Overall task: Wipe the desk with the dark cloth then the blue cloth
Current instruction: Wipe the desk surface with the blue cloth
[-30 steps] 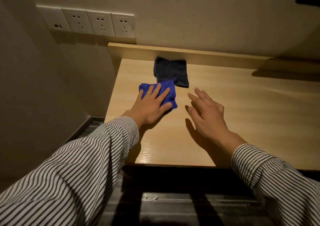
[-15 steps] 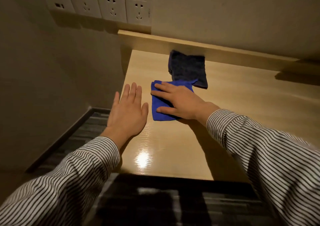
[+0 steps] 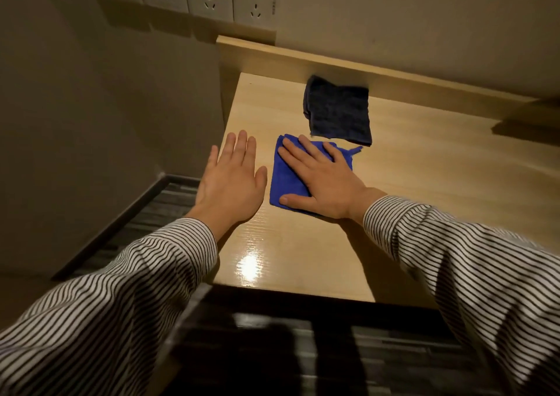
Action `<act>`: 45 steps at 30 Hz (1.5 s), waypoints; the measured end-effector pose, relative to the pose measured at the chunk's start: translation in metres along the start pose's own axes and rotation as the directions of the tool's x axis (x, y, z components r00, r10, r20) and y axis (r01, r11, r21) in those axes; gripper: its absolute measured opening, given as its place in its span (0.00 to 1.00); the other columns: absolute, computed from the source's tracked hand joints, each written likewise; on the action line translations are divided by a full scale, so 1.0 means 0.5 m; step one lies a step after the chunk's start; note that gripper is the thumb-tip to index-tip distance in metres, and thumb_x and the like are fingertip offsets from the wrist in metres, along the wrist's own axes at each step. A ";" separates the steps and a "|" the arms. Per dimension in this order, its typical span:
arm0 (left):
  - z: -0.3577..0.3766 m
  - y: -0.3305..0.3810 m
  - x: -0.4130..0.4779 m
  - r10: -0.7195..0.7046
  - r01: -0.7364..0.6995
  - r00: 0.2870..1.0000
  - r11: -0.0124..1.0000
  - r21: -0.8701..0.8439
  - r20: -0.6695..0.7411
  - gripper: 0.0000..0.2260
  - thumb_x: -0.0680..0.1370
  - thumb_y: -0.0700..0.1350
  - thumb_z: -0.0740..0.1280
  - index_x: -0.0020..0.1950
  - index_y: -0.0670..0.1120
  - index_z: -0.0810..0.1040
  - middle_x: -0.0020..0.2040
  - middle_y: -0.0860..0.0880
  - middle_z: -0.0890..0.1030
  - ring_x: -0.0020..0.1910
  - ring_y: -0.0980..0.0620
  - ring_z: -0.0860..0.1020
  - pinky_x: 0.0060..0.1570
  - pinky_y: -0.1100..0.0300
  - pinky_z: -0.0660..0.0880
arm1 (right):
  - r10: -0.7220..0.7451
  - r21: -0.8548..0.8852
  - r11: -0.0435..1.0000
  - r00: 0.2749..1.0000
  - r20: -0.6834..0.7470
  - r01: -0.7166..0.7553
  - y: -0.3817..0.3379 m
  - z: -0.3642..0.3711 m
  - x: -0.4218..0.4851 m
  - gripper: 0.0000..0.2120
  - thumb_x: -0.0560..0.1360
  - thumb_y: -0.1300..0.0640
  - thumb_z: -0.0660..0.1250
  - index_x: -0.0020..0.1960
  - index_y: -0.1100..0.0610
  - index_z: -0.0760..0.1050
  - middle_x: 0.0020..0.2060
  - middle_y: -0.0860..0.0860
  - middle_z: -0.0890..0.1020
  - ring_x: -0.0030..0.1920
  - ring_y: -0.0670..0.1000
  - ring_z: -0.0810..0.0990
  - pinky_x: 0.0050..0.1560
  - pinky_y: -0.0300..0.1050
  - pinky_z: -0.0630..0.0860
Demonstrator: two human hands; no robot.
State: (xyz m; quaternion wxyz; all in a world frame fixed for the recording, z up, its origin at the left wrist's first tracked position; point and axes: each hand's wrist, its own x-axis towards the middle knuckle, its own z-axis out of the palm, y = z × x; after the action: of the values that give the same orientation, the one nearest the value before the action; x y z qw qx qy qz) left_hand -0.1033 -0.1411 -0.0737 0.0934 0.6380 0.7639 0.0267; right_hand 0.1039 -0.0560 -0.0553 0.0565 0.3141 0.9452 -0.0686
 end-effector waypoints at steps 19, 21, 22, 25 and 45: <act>-0.063 0.019 0.002 0.035 -0.036 0.993 0.999 0.007 0.113 0.32 0.87 0.57 0.54 0.86 0.41 0.54 0.88 0.41 0.51 0.87 0.42 0.47 0.82 0.36 0.38 | -0.065 0.259 0.964 0.998 -0.018 0.067 -0.181 0.052 -0.261 0.28 0.86 0.41 0.53 0.84 0.49 0.56 0.83 0.44 0.56 0.83 0.46 0.50 0.80 0.50 0.47; -0.071 0.039 0.005 0.119 -0.118 0.985 0.993 -0.021 0.121 0.32 0.87 0.58 0.54 0.87 0.43 0.53 0.88 0.42 0.49 0.87 0.42 0.45 0.81 0.37 0.37 | -0.057 0.356 0.933 0.998 -0.025 0.062 -0.189 0.043 -0.285 0.26 0.86 0.44 0.57 0.82 0.50 0.63 0.81 0.45 0.64 0.82 0.47 0.56 0.78 0.49 0.52; -0.067 0.054 0.001 0.158 -0.153 0.982 0.987 -0.058 0.101 0.32 0.87 0.57 0.54 0.87 0.44 0.51 0.88 0.42 0.48 0.87 0.42 0.45 0.82 0.38 0.38 | -0.046 0.405 0.913 0.999 -0.026 0.053 -0.192 0.037 -0.294 0.25 0.86 0.45 0.58 0.81 0.50 0.65 0.79 0.46 0.68 0.81 0.47 0.60 0.77 0.49 0.56; -0.045 0.099 -0.031 0.151 -0.140 0.987 0.976 -0.167 0.055 0.32 0.88 0.57 0.53 0.88 0.44 0.48 0.88 0.44 0.47 0.87 0.44 0.44 0.83 0.40 0.41 | 0.047 0.606 0.795 0.999 -0.018 -0.026 -0.188 0.018 -0.310 0.19 0.86 0.46 0.59 0.71 0.53 0.76 0.66 0.48 0.82 0.67 0.46 0.77 0.66 0.45 0.69; 0.023 0.124 -0.050 0.053 -0.052 0.999 0.997 0.052 -0.005 0.35 0.85 0.64 0.41 0.88 0.45 0.43 0.88 0.46 0.44 0.87 0.47 0.42 0.84 0.42 0.42 | 0.074 0.068 0.995 0.997 -0.008 -0.074 0.152 -0.004 -0.067 0.32 0.82 0.29 0.41 0.83 0.38 0.48 0.84 0.43 0.48 0.84 0.52 0.42 0.80 0.66 0.41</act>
State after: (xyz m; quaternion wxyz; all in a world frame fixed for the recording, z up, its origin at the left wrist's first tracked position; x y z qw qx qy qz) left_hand -0.0369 -0.1549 -0.0725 0.0734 0.6600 0.7476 0.0114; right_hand 0.1761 -0.0150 -0.0553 0.0433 0.3510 0.9304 -0.0967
